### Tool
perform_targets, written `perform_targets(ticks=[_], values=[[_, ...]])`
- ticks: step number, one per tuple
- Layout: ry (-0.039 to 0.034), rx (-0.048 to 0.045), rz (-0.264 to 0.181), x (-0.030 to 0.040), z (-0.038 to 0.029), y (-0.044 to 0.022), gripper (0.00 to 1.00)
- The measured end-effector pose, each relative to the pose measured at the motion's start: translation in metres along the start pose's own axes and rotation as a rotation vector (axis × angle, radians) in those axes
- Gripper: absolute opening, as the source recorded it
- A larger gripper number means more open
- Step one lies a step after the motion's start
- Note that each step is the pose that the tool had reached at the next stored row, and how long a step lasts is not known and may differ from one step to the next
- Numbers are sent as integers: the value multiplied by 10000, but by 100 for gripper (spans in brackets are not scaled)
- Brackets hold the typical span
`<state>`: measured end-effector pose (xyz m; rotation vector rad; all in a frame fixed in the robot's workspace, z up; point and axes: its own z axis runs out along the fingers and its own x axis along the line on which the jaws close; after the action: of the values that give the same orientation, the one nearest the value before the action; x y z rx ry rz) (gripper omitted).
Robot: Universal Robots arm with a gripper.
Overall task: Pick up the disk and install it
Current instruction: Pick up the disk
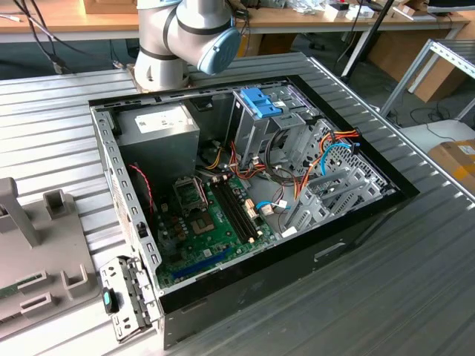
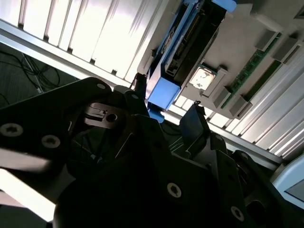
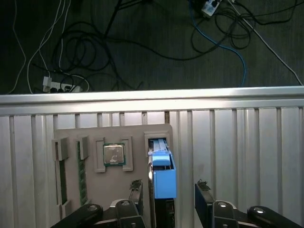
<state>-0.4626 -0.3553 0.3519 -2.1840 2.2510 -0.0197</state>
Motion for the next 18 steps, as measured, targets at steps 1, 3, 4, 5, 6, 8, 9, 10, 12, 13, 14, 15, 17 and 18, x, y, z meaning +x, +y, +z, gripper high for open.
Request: perform_targets(ticks=[1, 3, 4, 5, 6, 8, 9, 10, 12, 13, 14, 15, 17, 18], values=[[0, 0, -2, 1, 12, 0, 56], [0, 0, -23, 14, 51, 1, 56], [0, -1, -43, 14, 83, 1, 56], [0, -1, -56, 14, 101, 1, 56], [0, 0, -70, 14, 121, 1, 56], [0, -1, -102, 14, 147, 1, 56], [-1, 0, -107, 14, 155, 1, 56], [-2, 2, -112, 14, 165, 2, 56], [-1, 0, -123, 14, 198, 2, 56], [-2, 0, -131, 14, 228, 3, 56], [-1, 0, -135, 14, 243, 3, 56], [-1, 0, -136, 14, 253, 3, 56], [-1, -1, -139, 14, 272, 3, 56], [-2, 2, -140, 14, 283, 3, 56]])
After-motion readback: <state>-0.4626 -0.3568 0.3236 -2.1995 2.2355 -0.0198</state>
